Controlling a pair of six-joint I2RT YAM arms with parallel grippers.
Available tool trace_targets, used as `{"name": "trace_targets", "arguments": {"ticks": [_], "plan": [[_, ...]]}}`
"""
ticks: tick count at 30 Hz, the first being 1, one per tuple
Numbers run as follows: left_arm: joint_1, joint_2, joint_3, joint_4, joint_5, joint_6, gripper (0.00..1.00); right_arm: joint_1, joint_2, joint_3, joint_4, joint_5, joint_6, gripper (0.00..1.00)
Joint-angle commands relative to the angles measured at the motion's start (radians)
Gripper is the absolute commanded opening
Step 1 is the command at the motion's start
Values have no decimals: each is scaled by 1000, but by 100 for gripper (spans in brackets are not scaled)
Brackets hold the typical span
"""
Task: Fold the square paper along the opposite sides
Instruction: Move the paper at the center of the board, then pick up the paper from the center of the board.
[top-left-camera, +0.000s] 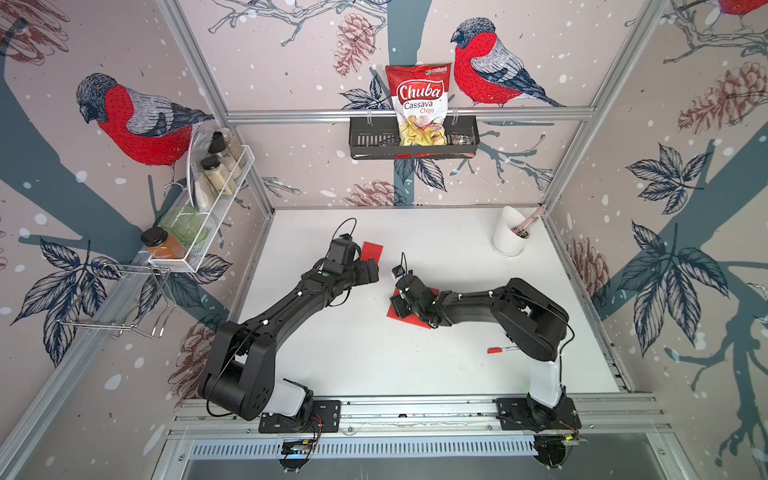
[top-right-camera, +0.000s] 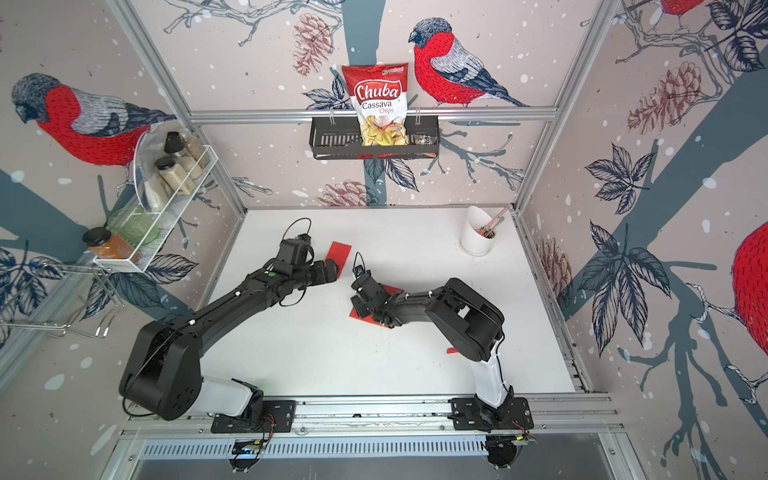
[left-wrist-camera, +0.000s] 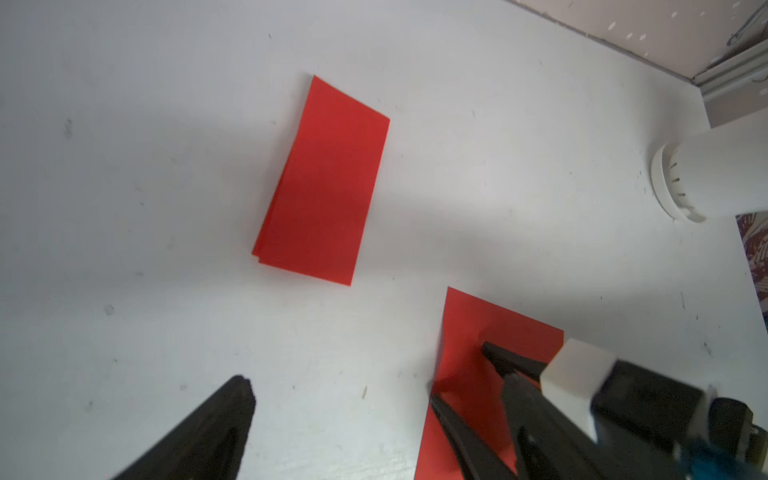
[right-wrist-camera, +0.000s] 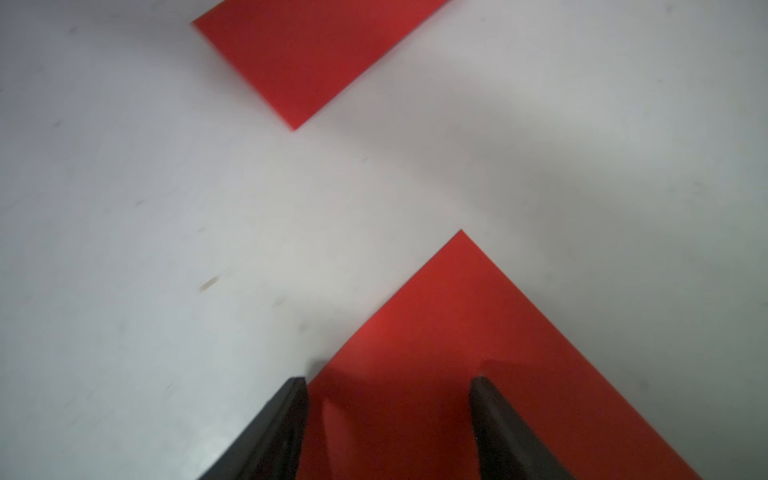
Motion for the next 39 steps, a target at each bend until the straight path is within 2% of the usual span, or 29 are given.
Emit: {"name": "trace_targets", "arguments": {"ticks": [1,5,7,11,14,16,20,22,25,39], "plan": [[-26,-22,-58,72,7,-44,95,36,-41,-45,-191,-7,35,67],[-57,-40,-130,99,27,-79,96,31,-207,-38,-178,66,-14,72],[-70,-43,-153,110,38,-95,95,17,-301,-37,-168,77,7,72],[-92,-37,-189,153,79,-123,95,-40,-475,-142,-138,23,219,75],[-113,0,-180,171,106,-131,96,-100,-551,-237,-171,-104,423,75],[-129,34,-154,162,120,-138,96,-116,-600,-304,-165,-158,472,74],[-164,102,-119,178,152,-159,96,-184,-682,-473,-59,-225,469,77],[-178,136,-108,174,159,-169,96,-226,-685,-534,-6,-259,459,79],[-194,167,-98,167,159,-180,96,-233,-642,-561,24,-280,427,80],[-207,224,-140,166,133,-211,96,-172,-393,-558,211,-401,382,78]]}}
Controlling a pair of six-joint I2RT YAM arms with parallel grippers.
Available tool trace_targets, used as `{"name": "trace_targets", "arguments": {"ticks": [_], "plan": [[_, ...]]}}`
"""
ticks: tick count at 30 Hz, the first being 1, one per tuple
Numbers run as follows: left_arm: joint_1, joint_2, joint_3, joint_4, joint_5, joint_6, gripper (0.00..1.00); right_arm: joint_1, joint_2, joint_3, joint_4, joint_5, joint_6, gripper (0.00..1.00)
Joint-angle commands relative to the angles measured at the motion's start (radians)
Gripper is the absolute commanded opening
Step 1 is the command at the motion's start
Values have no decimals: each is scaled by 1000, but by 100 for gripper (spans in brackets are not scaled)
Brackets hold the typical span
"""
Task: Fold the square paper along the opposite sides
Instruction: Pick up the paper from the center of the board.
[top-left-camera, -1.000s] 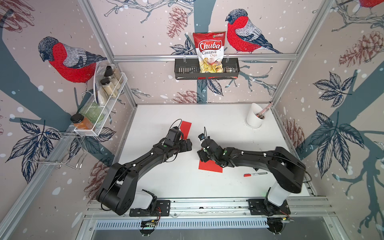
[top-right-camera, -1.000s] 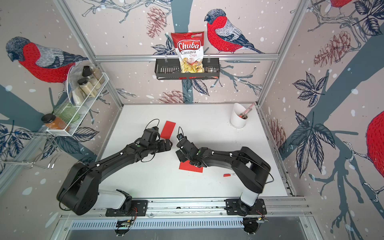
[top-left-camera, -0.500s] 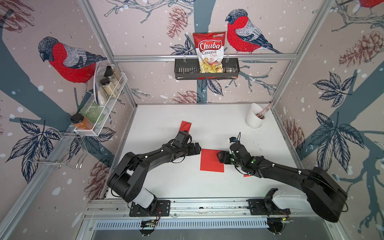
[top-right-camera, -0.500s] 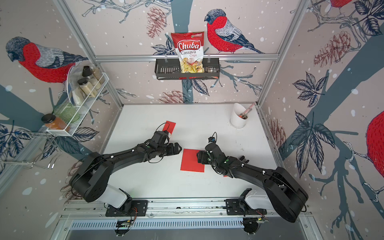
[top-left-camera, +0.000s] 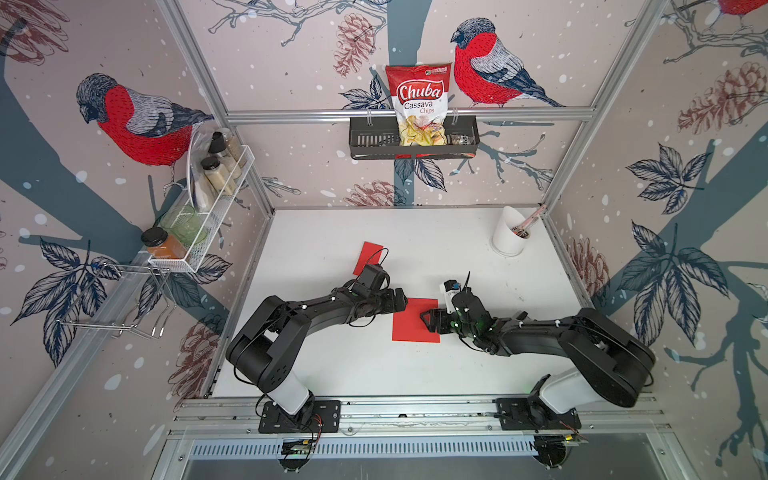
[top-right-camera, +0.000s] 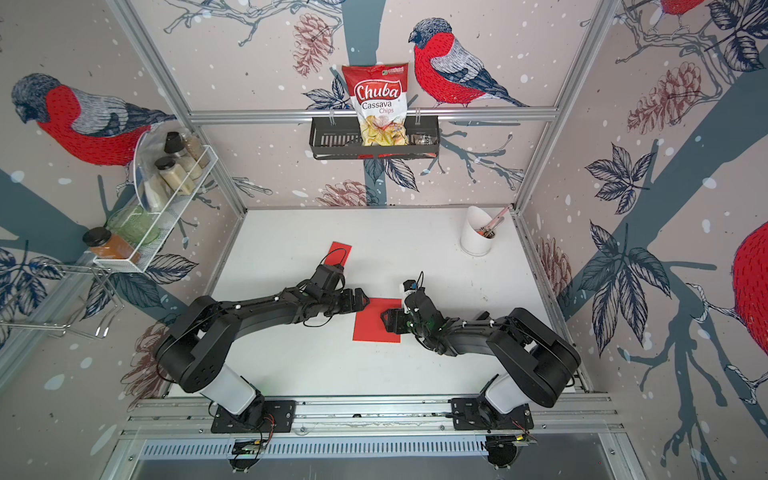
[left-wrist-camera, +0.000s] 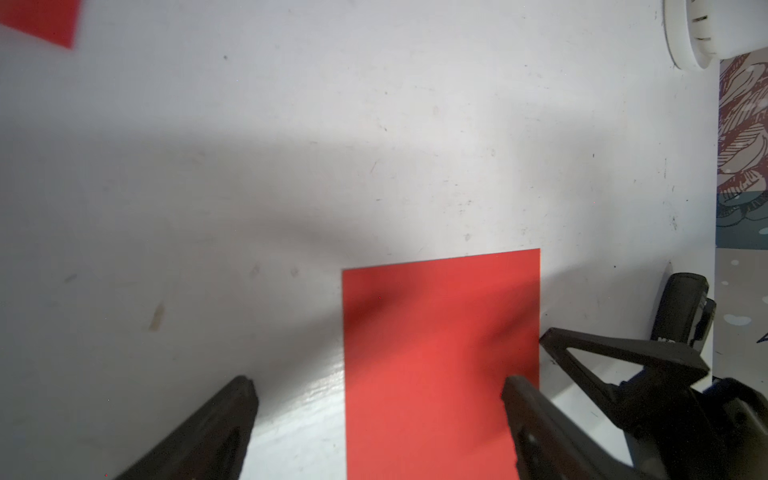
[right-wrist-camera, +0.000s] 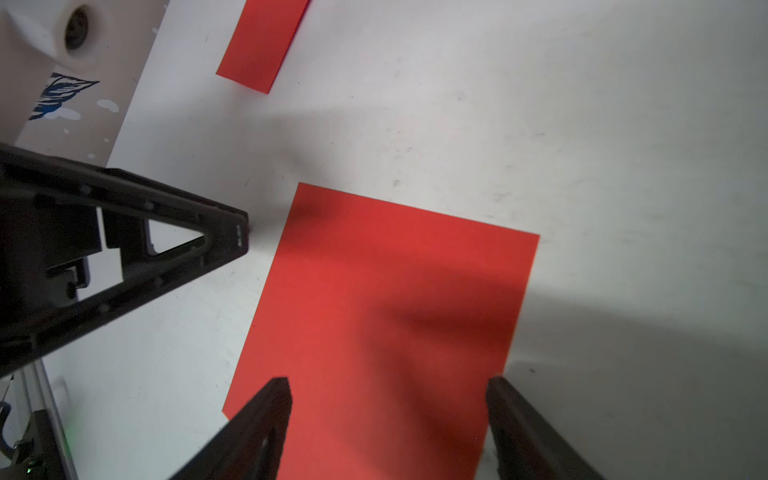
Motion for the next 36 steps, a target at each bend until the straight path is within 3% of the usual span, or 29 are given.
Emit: {"name": "trace_targets", "arguments": {"ticks": [1,20,24,30,36], "plan": [[-2,27,-29,-44,-13,-31,96,10,34,8,-80,-68,8,78],[4,16,-155,-25,-51,-78,96,-4,133,70,30,-179,-28,75],[4,49,-162,-1,-50,-82,85,3,134,71,59,-202,-39,75],[4,95,-175,36,-43,-83,57,2,119,80,52,-202,-56,74],[5,48,-163,11,-70,-63,42,-30,103,90,37,-204,-62,74]]}}
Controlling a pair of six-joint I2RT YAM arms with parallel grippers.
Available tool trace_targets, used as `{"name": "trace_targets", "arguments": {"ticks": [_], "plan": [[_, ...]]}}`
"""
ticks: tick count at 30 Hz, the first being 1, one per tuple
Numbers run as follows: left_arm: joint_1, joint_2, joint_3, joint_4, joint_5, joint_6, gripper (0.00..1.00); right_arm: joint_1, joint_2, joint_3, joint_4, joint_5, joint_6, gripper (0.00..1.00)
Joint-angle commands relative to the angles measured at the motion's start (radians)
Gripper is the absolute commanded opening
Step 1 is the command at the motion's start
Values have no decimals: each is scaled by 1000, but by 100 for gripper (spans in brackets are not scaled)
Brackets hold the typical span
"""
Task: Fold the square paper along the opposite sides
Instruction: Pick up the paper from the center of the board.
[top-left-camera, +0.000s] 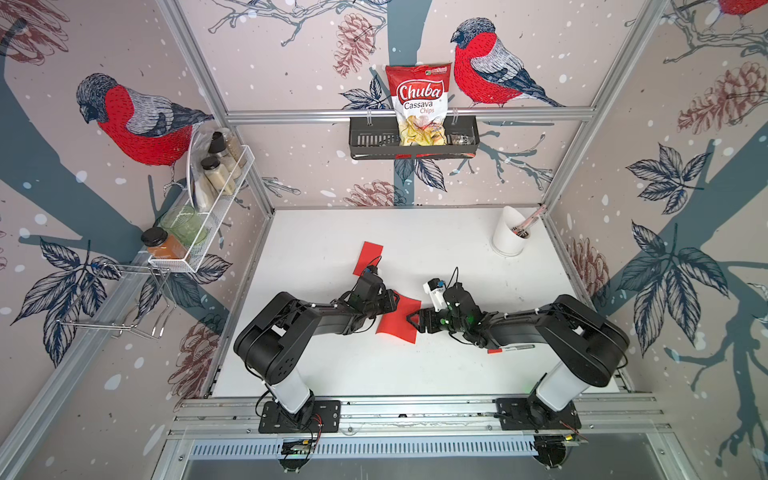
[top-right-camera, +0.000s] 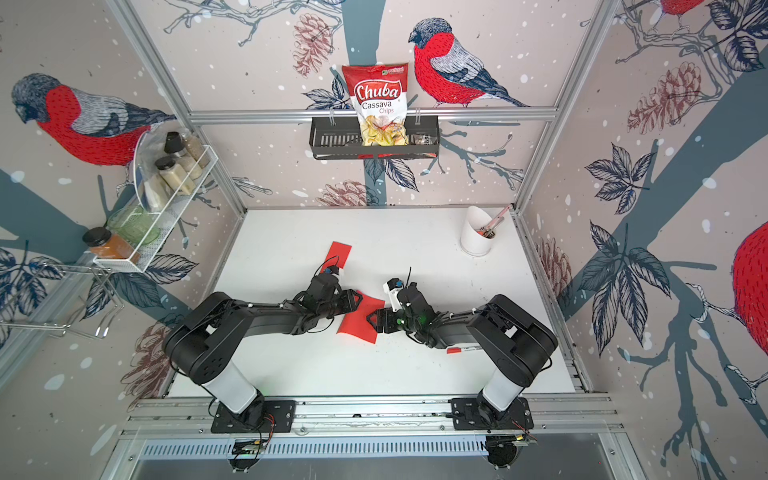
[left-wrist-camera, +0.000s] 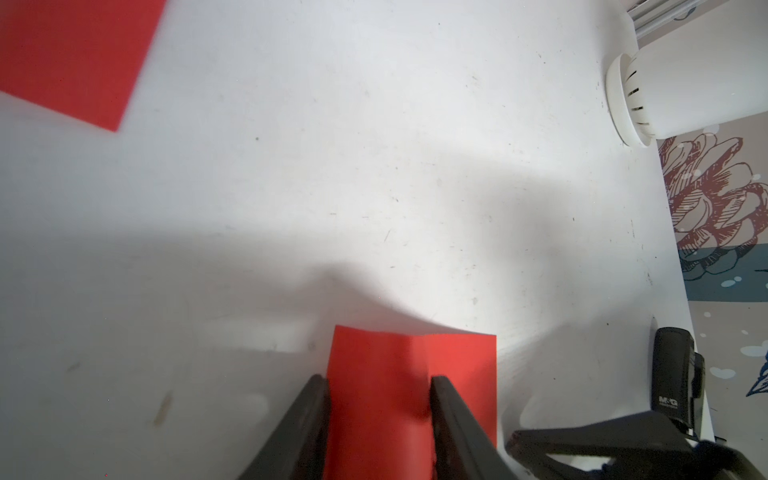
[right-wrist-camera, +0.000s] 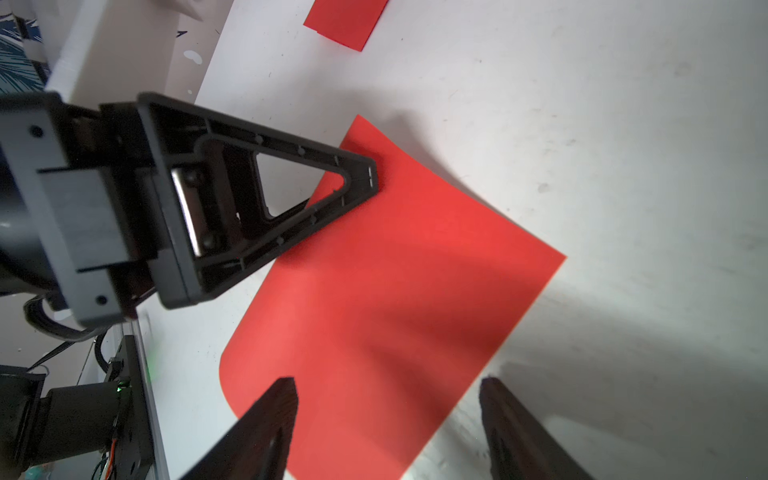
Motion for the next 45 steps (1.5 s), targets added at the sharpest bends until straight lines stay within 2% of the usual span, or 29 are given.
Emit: {"name": "trace_targets", "arguments": {"ticks": [1,8,14,17,21,24,31,39,45], "plan": [[5,-15,-1,-348,-1,-8,40,-25,-29,8,-50,-5,-11,74],[17,-115,165,-413,-23,56,21,-130,-176,50,-144,-4,-24,76],[52,-175,265,-367,56,84,16,-181,-276,55,-161,-41,4,76],[86,-233,270,-268,153,71,16,-219,-317,30,-63,-119,86,77],[131,-327,220,-81,243,29,18,-298,-311,-30,234,-303,327,77],[150,-372,201,7,288,9,18,-290,-294,4,263,-341,368,78],[152,-391,194,76,333,0,18,-262,-215,37,436,-425,519,77],[152,-402,181,73,321,12,17,-215,-182,51,555,-467,610,66],[152,-410,174,66,306,21,18,-213,-158,47,605,-477,651,43]]}}
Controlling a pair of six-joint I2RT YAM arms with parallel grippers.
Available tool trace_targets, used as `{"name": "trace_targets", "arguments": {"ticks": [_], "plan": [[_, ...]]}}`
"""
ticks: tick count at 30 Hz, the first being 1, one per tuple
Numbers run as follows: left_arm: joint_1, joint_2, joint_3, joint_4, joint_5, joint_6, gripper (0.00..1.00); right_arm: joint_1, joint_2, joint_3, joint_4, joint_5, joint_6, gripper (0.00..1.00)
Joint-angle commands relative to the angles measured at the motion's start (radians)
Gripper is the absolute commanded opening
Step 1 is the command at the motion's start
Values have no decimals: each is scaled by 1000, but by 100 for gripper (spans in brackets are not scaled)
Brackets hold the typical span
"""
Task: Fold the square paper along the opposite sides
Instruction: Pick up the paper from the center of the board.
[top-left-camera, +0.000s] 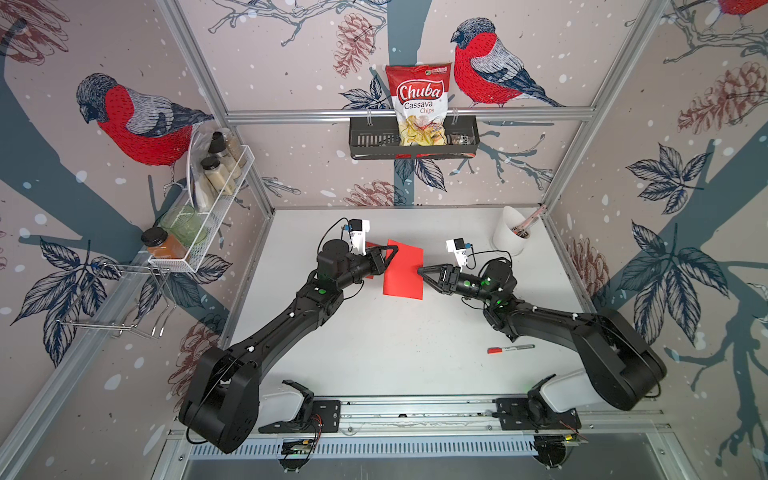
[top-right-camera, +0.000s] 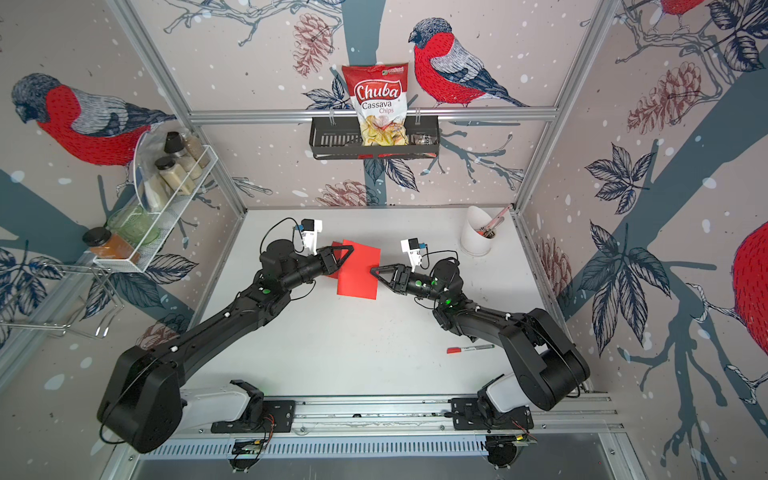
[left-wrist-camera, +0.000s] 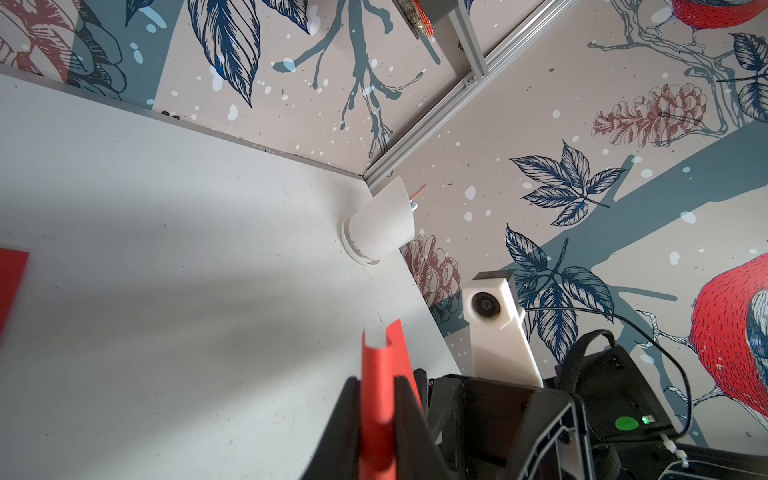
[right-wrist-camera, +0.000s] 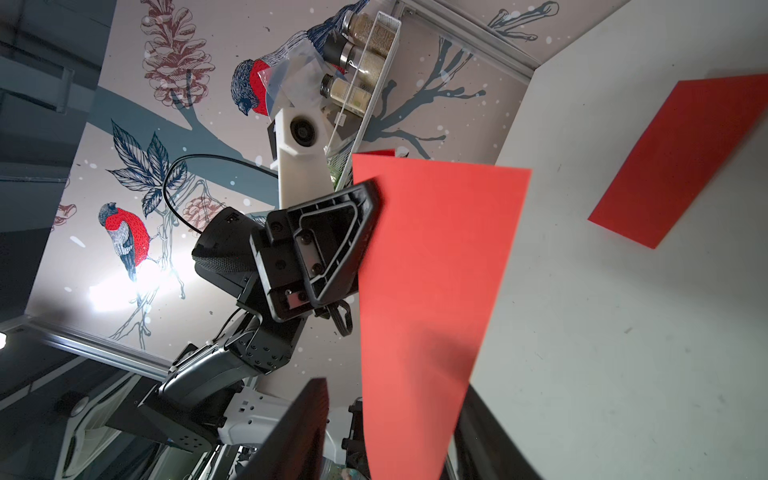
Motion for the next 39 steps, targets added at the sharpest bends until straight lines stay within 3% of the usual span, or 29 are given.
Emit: {"name": "trace_targets", "arguments": {"ticks": [1,7,9,11,14,20,24,34,36,39], "plan": [[2,-12,-4,32,-13,21,18,3,14,0,89,-22,54,37],[3,-21,-1,19,-23,30,22,-6,-7,18,36,-17,33,0],[8,-21,11,10,-15,38,32,-13,-33,42,-42,-18,-18,0],[39,-25,26,-4,21,44,49,-25,-75,82,-169,-18,-104,0],[116,-27,27,52,171,-10,70,-51,-132,155,-359,-44,-235,0],[148,-2,3,230,411,-142,87,-96,-157,320,-662,-203,-487,0],[155,19,-42,353,515,-223,91,-121,-147,434,-821,-306,-647,0],[170,-7,-132,578,594,-350,93,-110,-165,444,-761,-330,-619,0],[171,-15,-137,611,603,-371,91,-111,-153,447,-781,-322,-634,0],[173,-38,-143,612,602,-376,81,-125,-152,460,-842,-298,-672,0]]}}
